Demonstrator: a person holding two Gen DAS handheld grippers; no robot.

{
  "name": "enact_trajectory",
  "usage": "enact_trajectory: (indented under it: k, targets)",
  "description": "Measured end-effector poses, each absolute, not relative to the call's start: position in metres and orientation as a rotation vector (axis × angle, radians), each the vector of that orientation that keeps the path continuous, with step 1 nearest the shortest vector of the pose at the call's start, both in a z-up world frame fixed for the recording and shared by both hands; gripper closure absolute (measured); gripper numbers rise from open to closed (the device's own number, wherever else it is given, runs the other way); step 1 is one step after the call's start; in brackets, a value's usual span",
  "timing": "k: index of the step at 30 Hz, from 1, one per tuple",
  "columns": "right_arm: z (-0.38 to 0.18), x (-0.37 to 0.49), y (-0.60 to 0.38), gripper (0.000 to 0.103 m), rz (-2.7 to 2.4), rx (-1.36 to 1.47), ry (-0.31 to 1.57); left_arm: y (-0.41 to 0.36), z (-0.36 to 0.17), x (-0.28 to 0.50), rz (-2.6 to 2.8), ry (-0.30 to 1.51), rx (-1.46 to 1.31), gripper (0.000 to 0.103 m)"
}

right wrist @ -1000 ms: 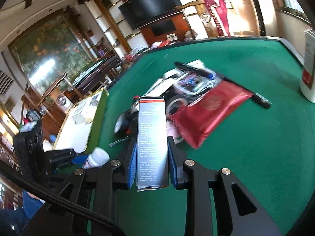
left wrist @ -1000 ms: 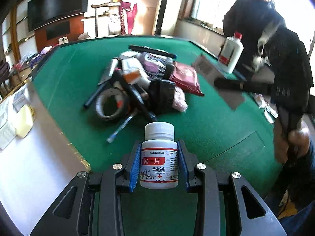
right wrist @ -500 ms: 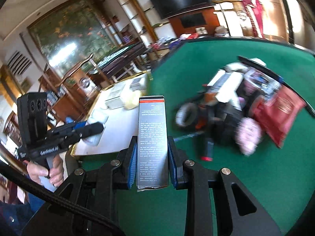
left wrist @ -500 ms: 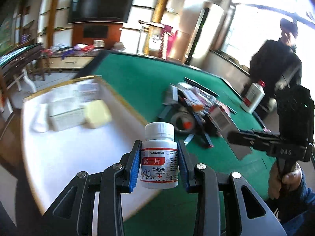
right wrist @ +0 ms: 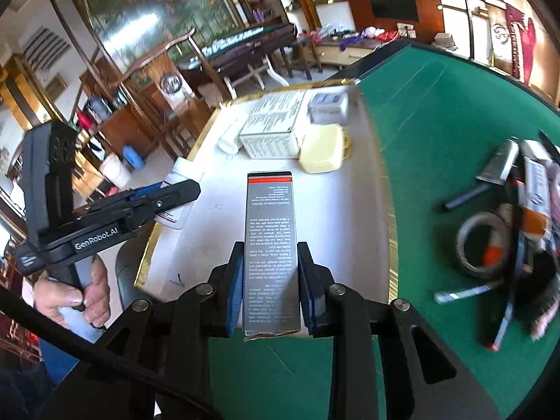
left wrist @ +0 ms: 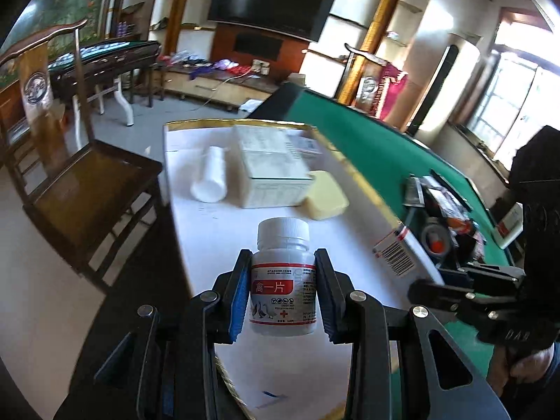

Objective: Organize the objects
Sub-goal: 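Carry the pill bottle and grey box to the tray and release them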

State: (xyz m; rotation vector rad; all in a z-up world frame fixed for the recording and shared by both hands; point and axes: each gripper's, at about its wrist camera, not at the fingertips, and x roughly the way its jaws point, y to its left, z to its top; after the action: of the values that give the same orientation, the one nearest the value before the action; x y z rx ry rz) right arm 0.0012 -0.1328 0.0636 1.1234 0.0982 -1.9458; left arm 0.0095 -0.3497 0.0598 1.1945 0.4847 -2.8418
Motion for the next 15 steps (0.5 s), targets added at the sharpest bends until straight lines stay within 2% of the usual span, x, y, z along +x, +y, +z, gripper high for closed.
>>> enact_trajectory:
  k: [15]
  targets:
    - [0.037,-0.025,-0.207,0.078,-1.963,1.209,0.274,-0.374,0.038,-0.021,-2.753,0.494,1.306,0.072]
